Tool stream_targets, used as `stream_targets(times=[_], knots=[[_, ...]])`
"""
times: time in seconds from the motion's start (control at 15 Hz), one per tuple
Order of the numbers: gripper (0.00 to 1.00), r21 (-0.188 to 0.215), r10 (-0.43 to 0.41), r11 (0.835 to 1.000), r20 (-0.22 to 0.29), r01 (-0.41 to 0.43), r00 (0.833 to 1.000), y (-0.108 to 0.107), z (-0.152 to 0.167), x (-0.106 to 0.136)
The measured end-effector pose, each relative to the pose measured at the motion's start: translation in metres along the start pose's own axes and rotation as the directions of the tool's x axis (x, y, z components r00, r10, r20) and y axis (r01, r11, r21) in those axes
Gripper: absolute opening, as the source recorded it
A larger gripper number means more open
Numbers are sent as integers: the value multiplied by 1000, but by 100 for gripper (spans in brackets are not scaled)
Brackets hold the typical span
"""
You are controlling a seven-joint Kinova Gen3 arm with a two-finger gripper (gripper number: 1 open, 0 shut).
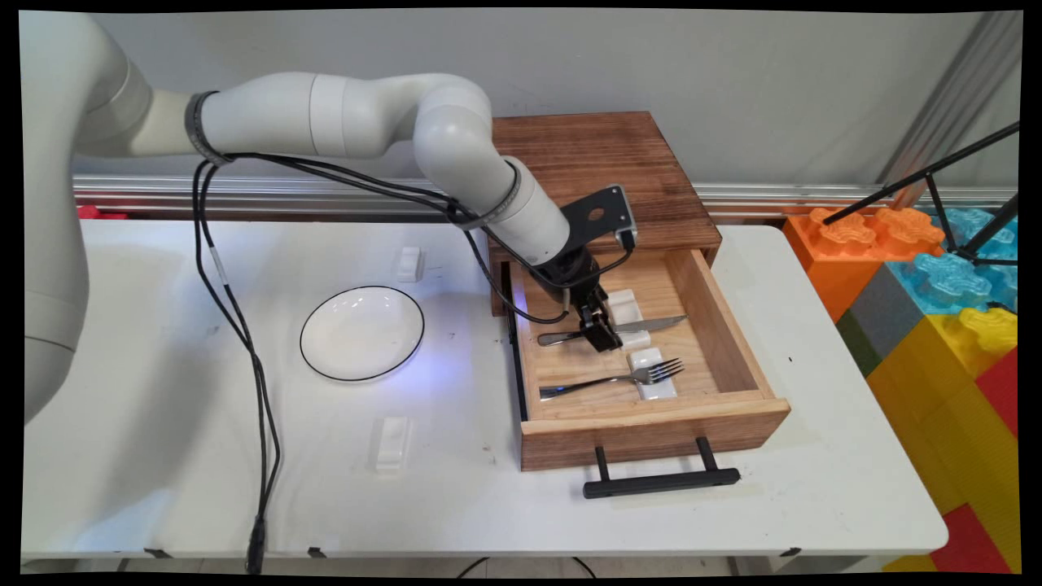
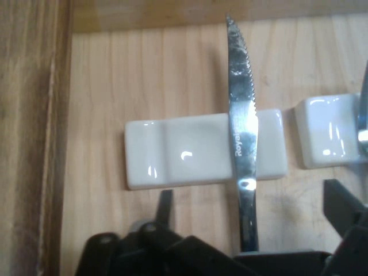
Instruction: Place the picked object into the drawer
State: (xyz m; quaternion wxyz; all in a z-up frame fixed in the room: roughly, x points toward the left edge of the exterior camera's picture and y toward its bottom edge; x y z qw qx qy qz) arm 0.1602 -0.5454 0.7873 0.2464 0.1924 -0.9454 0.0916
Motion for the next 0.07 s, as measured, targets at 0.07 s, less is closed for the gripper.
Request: stream_targets(times=[0.07], knots=[[100,1,0,1000,-2,0,1000,1,-2,1]])
